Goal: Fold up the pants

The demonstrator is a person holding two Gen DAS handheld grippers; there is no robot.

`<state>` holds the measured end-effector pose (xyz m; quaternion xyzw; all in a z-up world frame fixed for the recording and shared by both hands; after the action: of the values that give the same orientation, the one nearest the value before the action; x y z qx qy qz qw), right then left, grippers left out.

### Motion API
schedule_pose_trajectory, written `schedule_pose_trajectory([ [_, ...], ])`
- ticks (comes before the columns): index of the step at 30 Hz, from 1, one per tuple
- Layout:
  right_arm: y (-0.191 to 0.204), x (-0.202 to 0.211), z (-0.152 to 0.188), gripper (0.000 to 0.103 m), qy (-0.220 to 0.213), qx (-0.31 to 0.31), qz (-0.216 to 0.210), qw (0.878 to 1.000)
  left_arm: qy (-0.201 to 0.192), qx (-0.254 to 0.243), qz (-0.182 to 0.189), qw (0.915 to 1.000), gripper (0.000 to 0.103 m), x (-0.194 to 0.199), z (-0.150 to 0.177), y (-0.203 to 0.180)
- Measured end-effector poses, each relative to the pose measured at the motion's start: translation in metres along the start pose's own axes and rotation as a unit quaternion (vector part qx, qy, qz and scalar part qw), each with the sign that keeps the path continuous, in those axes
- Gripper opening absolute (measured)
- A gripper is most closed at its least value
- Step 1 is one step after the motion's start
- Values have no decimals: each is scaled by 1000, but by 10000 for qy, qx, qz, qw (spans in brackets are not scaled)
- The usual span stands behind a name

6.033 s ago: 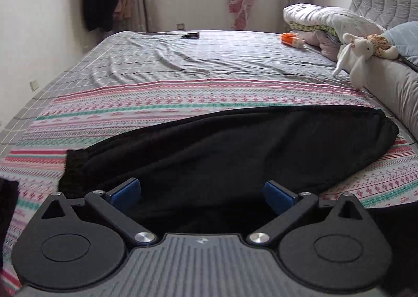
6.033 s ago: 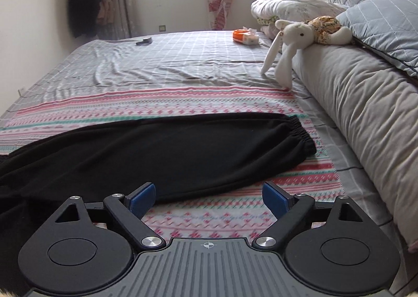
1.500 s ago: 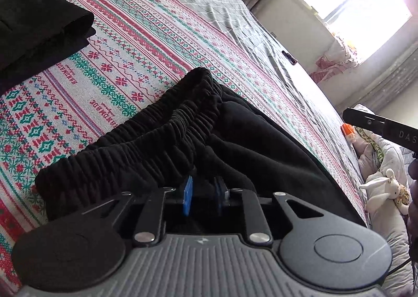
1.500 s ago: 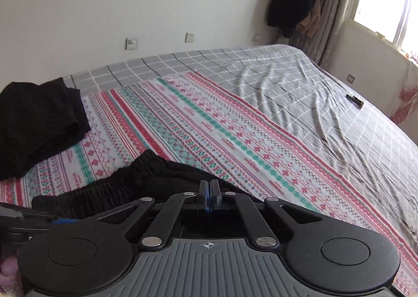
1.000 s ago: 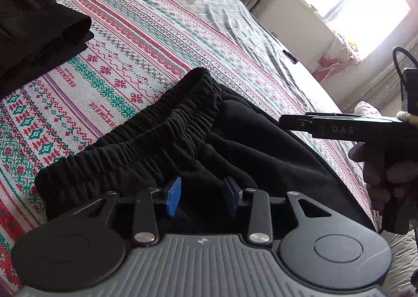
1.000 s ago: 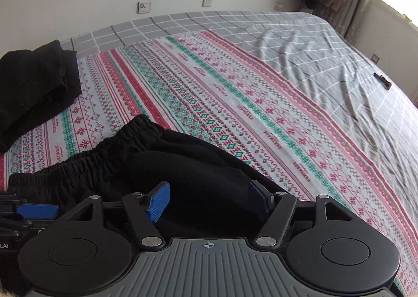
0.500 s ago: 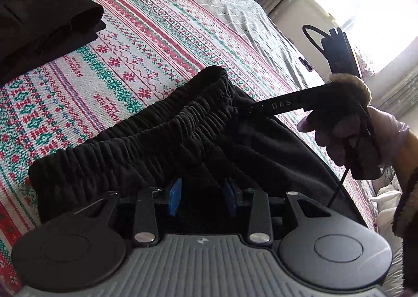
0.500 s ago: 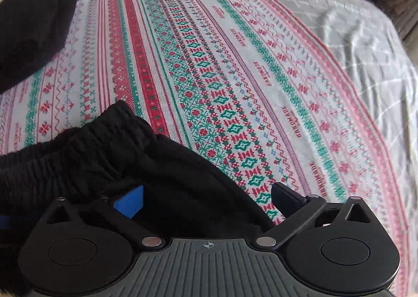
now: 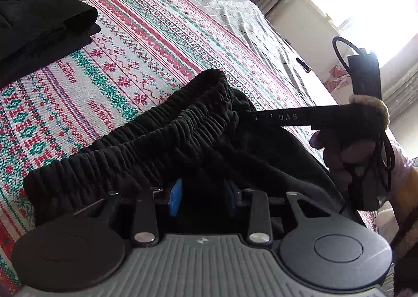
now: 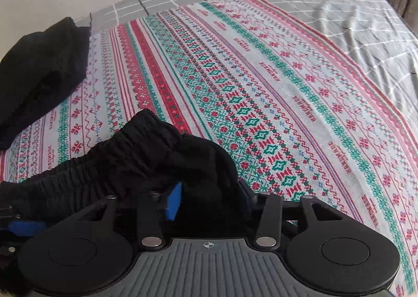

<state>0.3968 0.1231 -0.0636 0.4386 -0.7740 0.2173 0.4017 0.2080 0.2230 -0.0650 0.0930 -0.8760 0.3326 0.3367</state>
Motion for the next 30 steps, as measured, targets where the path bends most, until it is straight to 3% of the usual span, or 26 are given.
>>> schedule_pose_trajectory([
  [1,4,4,3,22,-53,34,168,9998,-2,-4,-22,10000,61,-1,0,-1],
  [4,18,15,10,12,-150,243,679,9973,-2,16,-57,10000,61,-2,-1,-1],
  [12,70,80,19,10,-795,745,1809,9775,92,419,47,9991,57,0,-4,10],
  [16,112,118,42,10,-1039,988,2214,9646,168,533,88,9984,57,10,-6,15],
  [23,182,143,105,10,-1097,914,2452,9589,455,434,317,9975,57,41,6,24],
  [30,207,125,155,9,-854,559,2381,9659,900,156,315,9953,58,78,32,41],
])
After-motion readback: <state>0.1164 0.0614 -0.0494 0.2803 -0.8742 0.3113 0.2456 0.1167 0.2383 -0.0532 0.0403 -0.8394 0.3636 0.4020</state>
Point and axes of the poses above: each gripper's, at about its wrist camera, not at the fingertips, and x roughly against the way its jaws point, y to its left, z to its underside, the point moved 5 cm from there along -x, roughly the way its jaws point, and after that the axes turned 4 degrees about -y, right-handed, at the moved point
